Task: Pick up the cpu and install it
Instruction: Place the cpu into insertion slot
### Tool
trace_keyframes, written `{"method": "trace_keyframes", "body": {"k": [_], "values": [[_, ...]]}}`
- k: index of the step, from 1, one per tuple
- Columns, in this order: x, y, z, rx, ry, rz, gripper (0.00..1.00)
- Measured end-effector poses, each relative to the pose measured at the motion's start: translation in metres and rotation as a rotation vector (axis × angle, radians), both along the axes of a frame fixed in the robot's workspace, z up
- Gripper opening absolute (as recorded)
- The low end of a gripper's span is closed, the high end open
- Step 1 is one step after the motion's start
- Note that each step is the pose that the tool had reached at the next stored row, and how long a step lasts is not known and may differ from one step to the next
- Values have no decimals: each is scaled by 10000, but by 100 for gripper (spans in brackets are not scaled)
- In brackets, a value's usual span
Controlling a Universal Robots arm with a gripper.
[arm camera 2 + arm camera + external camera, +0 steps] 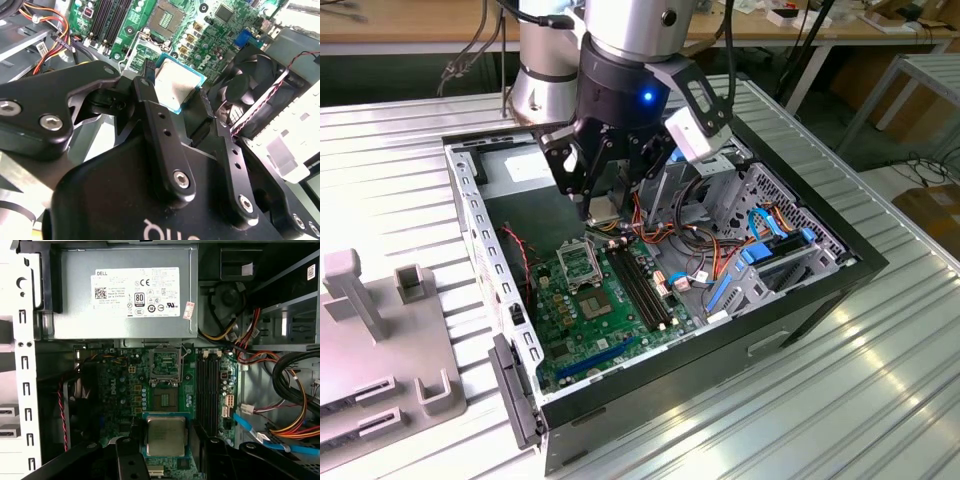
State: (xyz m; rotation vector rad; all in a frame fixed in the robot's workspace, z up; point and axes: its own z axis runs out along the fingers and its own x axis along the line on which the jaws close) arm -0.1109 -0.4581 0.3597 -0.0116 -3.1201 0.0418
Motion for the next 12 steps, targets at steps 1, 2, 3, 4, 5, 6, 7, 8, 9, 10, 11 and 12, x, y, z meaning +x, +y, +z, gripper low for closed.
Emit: {"method": "trace_keyframes", "body": {"k": [1, 2, 3, 4, 5, 6, 7, 8, 9, 10, 11, 12], "values": [[0, 0, -6, 0, 0, 0, 47], [0, 0, -12, 0, 0, 0, 47], [0, 0, -20, 0, 0, 0, 47], [0, 0, -25, 0, 0, 0, 47], [0, 0, -34, 1, -1, 0, 47], [0, 0, -41, 0, 0, 0, 47], [0, 0, -54, 0, 0, 0, 47], [-1, -1, -72, 1, -1, -2, 47], [-1, -5, -90, 0, 0, -1, 47], [1, -13, -113, 1, -1, 2, 47], [0, -22, -133, 0, 0, 1, 47], [0, -26, -145, 0, 0, 0, 47]]}}
